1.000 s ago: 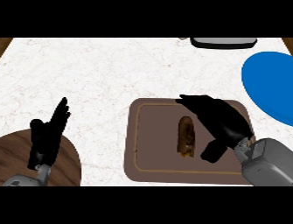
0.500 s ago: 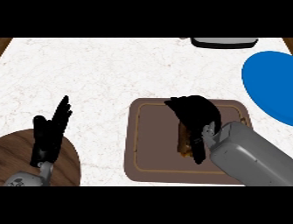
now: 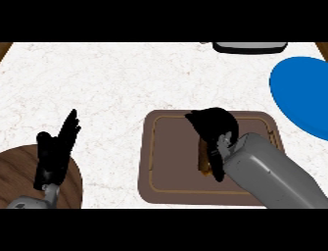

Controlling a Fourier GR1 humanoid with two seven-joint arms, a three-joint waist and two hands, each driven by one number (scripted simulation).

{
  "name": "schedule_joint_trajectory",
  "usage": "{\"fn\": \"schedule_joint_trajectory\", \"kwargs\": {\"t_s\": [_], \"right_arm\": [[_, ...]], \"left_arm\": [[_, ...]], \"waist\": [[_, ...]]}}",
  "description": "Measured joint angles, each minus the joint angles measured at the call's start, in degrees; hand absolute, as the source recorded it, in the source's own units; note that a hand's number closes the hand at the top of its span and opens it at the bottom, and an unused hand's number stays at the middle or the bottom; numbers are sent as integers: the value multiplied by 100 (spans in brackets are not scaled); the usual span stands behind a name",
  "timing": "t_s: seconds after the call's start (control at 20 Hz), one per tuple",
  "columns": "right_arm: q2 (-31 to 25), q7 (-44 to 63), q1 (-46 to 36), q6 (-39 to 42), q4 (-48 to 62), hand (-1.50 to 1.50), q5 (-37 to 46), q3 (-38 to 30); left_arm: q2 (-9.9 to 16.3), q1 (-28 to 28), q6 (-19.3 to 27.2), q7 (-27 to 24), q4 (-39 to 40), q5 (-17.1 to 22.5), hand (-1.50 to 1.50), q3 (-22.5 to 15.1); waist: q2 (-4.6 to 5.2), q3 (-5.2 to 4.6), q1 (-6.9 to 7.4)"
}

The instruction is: Pick the sweet potato from the tray and place it in the plate

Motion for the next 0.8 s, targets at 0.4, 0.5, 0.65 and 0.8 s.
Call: {"fn": "schedule_joint_trajectory", "kwargs": {"t_s": [0.4, 0.5, 0.65, 0.8], "right_arm": [[181, -316, 283, 381, 100, -150, 538, -279], [175, -380, 429, 446, 49, -150, 660, -346], [439, -501, 455, 387, 380, -150, 978, -360], [389, -713, 676, 414, 338, -150, 1228, -440]], "left_arm": [[-210, -16, -285, -184, 211, -165, 0, 286], [-160, 19, -393, -51, 84, -161, 0, 376], [-230, 35, -439, -61, 88, -266, 0, 451], [-362, 34, -401, 69, 36, -424, 0, 461]], "waist": [[-9, 21, -13], [-8, 15, -15], [-2, 10, -5], [-2, 8, -13]]}}
